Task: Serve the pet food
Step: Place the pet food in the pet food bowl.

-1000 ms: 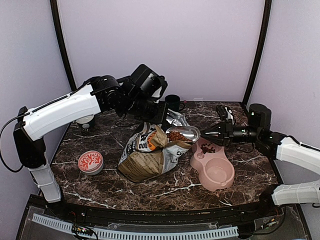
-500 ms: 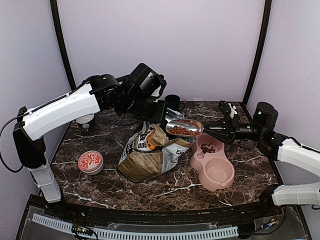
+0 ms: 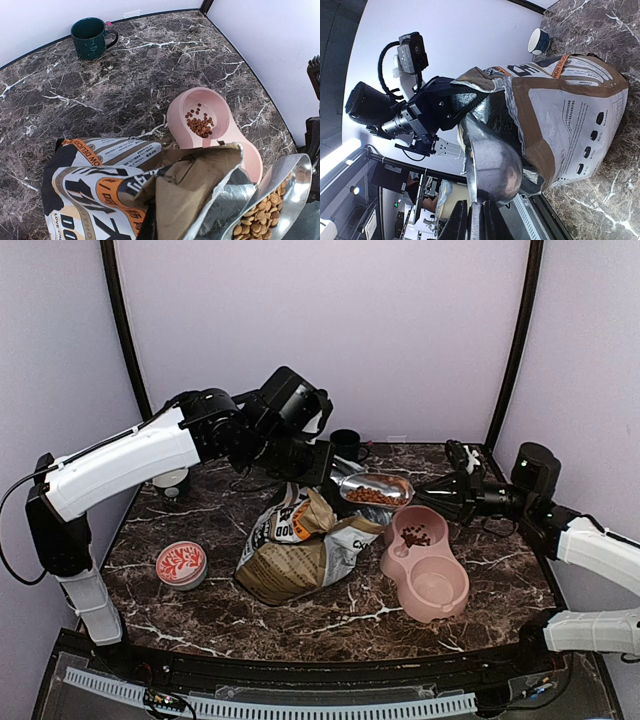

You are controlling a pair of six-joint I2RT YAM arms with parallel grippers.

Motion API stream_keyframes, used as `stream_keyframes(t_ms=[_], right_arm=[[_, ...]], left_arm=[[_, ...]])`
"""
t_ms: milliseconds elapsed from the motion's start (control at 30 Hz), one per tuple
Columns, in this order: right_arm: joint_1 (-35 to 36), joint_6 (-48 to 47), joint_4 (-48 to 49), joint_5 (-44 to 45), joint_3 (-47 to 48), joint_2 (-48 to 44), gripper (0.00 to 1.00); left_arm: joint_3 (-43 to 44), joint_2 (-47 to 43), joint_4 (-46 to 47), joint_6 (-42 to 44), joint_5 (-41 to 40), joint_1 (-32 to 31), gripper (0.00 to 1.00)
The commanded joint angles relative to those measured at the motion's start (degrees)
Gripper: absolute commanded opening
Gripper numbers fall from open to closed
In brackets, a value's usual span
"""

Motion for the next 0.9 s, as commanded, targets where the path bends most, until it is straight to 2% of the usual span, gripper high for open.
stream_keyframes(t_ms=[0,867], right_arm=[[-2.5,-0.8,0.6,-2.3,1.2,-1.4,0.00],[-22.3,-8.6,-9.1,-8.8,0.2,-3.3,0.00]], left_arm=[[-1.1,-2.7,1.5,0.4,-2.0,0.4,0.00],[-1.6,-2.9,1.0,1.6,-2.0,0.4,0.00]])
